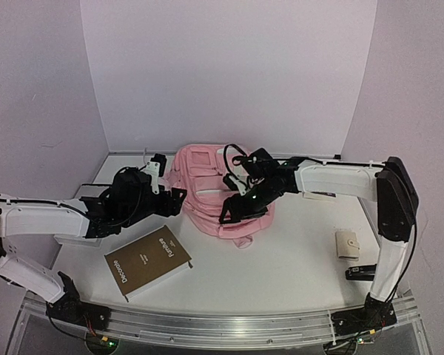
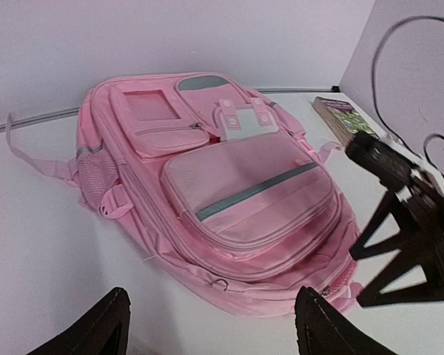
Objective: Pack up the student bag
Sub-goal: Unzip the student bag at the center of the board.
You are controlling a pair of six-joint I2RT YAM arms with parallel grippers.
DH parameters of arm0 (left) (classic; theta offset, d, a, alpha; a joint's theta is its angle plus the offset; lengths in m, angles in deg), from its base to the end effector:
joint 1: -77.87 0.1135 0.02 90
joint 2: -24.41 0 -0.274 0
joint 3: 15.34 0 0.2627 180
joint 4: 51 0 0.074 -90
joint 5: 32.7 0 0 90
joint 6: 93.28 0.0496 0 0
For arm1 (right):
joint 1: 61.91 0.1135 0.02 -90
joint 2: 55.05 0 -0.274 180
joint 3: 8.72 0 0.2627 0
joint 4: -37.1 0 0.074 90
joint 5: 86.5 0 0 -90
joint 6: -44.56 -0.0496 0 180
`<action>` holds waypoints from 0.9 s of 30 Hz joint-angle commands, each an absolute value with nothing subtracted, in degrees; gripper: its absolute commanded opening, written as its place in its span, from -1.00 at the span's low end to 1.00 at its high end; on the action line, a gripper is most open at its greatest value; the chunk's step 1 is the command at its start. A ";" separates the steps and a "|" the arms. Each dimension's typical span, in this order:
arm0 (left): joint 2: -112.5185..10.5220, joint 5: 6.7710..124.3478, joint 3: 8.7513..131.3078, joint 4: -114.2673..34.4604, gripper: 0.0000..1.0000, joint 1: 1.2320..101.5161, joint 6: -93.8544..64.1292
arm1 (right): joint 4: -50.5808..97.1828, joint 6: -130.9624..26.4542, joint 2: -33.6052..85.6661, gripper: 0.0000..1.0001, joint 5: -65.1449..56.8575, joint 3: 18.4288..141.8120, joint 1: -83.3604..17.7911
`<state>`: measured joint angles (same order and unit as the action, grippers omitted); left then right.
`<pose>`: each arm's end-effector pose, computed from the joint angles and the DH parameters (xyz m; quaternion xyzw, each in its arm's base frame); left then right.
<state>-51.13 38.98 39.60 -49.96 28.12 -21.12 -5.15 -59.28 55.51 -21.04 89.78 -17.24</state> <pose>0.2122 -0.2266 0.2417 0.1385 0.8098 -0.1991 0.5342 0.3003 0.3258 0.2184 -0.3100 0.8794 0.3228 0.1624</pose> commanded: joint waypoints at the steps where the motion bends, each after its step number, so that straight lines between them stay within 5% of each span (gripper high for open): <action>1: -50.65 34.47 42.23 -48.52 0.53 28.81 -25.63 | -1.36 -64.96 54.04 0.42 -10.42 89.68 -12.56; 11: -50.39 32.84 41.62 -47.81 0.53 28.80 -25.97 | -4.55 -73.55 58.42 0.11 7.15 92.27 -5.40; 27: -51.31 33.06 41.88 -48.56 0.51 28.83 -26.05 | -8.27 -78.97 66.87 -0.27 16.94 99.07 -5.13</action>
<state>-51.14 33.55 39.75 -47.76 28.71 -25.84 -6.48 -77.11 64.71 11.51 96.48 -4.99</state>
